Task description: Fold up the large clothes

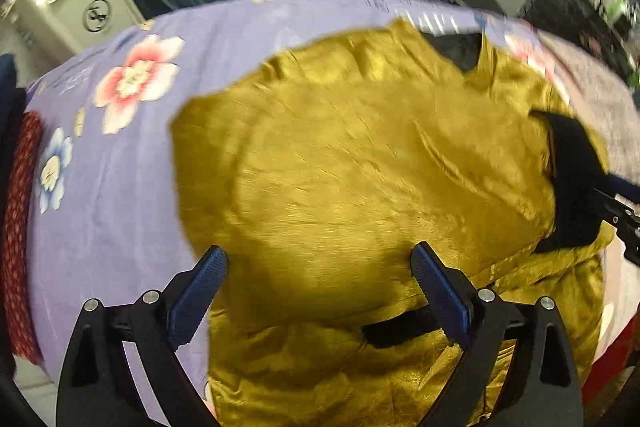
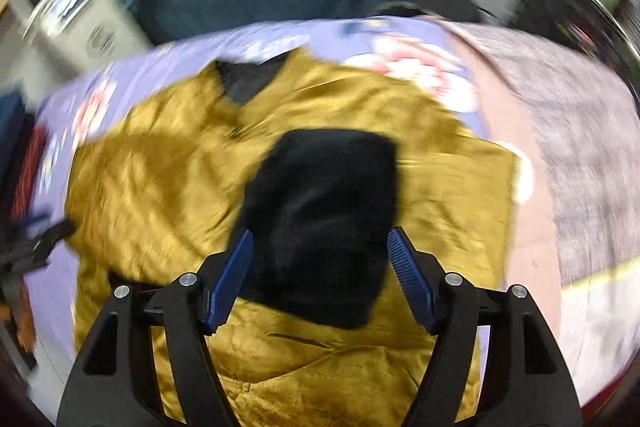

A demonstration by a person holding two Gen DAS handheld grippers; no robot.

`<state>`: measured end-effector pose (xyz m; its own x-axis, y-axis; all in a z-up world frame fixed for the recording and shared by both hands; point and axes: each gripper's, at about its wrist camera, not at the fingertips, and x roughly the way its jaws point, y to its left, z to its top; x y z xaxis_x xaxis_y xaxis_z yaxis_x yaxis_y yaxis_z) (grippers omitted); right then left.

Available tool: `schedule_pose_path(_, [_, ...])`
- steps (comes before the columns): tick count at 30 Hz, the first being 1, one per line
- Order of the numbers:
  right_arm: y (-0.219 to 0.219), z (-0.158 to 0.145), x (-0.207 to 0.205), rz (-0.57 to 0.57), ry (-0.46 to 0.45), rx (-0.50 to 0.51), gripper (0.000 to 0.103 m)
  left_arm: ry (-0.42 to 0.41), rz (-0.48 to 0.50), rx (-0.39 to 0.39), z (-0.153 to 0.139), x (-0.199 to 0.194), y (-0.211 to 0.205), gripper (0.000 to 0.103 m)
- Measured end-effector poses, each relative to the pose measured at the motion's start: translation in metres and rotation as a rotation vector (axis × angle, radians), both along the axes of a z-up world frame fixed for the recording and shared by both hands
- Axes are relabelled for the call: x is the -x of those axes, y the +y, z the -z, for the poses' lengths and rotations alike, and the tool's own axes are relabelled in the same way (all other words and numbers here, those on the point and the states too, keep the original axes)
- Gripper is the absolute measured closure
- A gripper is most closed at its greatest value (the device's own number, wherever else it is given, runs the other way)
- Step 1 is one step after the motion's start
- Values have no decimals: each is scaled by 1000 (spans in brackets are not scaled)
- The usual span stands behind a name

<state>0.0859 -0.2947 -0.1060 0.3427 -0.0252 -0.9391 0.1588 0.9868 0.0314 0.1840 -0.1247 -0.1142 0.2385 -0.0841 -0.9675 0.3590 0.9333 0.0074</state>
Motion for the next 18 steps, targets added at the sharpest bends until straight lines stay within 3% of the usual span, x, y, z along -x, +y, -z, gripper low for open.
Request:
schedule_pose_path(4, [19, 38, -3, -87, 96, 110, 33, 72, -19, -74, 38, -4, -5, 5])
schedule_pose_path(7, [5, 62, -3, -35, 168, 52, 30, 121, -45, -58, 49, -9, -1, 5])
schedule_pose_path(9, [-7, 69, -3, 19, 182, 1, 23, 135, -26, -78, 53, -12, -5, 5])
schedule_pose_path(11, [-14, 76, -5, 51, 203, -40, 23, 150, 1, -101, 59, -15, -10, 5])
schedule_pose_path(18, [-12, 93, -13, 24, 250, -12, 12, 171, 9, -112, 71, -25, -16, 5])
